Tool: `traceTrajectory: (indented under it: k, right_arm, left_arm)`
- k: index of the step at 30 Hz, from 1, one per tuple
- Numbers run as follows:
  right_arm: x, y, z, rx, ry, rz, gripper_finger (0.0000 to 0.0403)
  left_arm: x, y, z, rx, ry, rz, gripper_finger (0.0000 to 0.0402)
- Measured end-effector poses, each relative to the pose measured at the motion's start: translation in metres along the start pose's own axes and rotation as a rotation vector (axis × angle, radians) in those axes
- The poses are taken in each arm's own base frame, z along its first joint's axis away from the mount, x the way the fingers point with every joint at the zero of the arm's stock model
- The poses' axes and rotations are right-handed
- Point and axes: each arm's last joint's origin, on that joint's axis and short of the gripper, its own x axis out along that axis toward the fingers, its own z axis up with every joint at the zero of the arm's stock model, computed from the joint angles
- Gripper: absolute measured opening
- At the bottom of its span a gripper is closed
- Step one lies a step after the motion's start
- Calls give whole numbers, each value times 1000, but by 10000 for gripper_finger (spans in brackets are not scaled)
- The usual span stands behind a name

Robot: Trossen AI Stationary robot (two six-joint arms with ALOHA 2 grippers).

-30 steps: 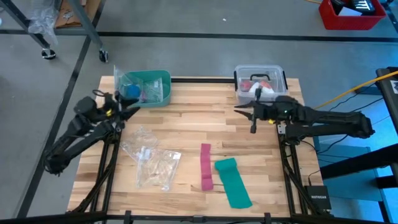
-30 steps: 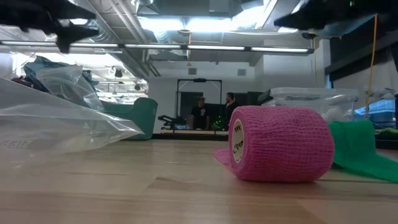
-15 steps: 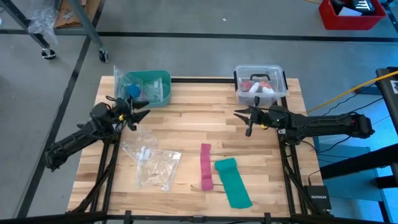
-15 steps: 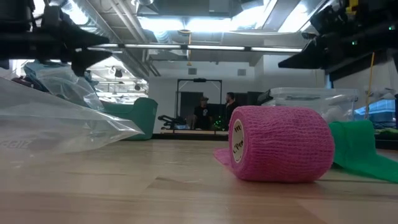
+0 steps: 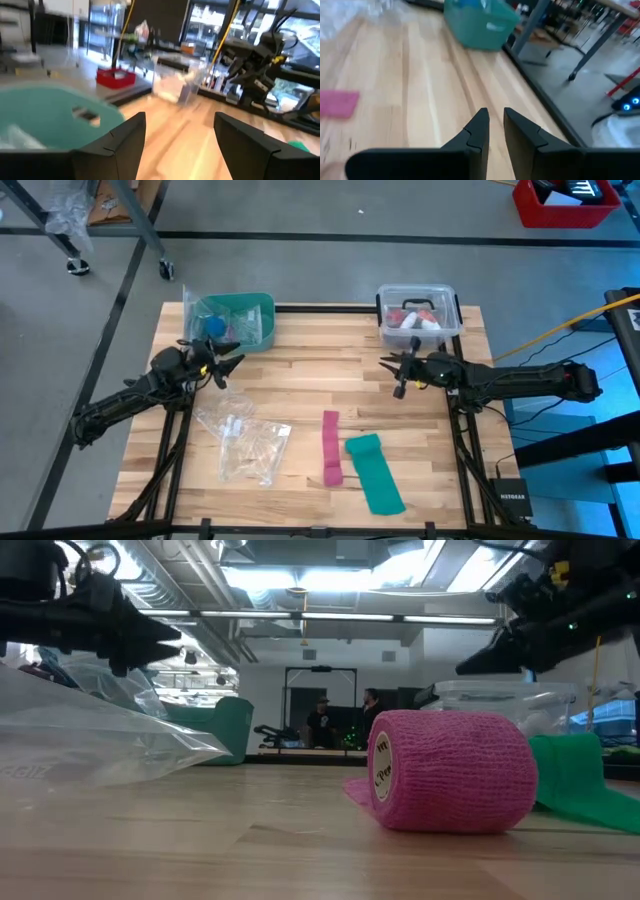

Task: Roll bandage

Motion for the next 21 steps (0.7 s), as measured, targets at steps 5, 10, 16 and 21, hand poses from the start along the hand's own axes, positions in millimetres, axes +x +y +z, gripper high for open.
traceTrajectory:
  k: [5,10,16,21]
  right_arm:
    - [-1,3,-13,2,130,35,62]
    - [-2,8,-30,43,202,47,62]
    - [-3,18,-70,150,214,39,62]
    - [-4,20,-76,178,198,56,62]
  left_arm:
    - [0,0,-2,-65,21,3,225]
    - [0,0,-2,-66,22,1,225]
    - [0,0,-2,-64,23,1,225]
    - [0,0,-2,-58,24,1,225]
